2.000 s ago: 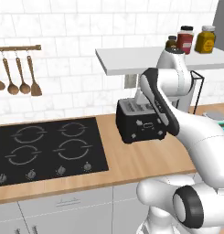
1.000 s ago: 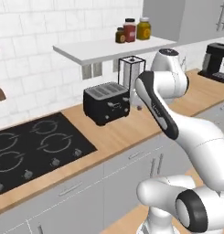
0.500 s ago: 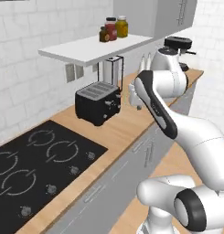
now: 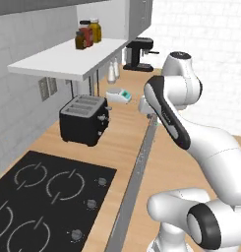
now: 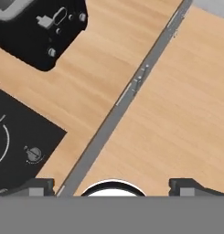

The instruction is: Take a straw from the drawer in front and place it inside the glass cup on the dining counter.

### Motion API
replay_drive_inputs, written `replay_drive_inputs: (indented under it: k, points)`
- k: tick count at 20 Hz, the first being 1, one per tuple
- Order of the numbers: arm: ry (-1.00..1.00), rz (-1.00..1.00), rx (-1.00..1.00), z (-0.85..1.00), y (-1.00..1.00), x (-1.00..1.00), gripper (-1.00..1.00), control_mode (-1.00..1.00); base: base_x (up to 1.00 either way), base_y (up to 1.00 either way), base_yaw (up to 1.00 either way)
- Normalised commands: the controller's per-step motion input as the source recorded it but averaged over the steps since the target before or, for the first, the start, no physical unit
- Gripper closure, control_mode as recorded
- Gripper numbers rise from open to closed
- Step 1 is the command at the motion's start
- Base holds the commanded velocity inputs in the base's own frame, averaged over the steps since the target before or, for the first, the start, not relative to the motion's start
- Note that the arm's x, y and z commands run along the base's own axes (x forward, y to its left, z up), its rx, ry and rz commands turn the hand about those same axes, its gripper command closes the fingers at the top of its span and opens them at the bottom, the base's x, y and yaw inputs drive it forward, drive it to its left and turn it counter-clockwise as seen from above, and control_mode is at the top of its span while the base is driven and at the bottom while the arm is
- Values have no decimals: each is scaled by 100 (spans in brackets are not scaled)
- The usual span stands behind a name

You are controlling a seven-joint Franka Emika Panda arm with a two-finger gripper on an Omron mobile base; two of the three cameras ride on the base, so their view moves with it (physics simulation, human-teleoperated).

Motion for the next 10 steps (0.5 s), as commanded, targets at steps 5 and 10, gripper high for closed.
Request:
replay_drive_inputs:
  k: [5, 10]
  points:
    - [1, -30, 23, 0, 18, 0, -100, -100, 0, 28, -22]
    - [3, -35, 53, -4, -55, 0, -100, -100, 0, 0, 0]
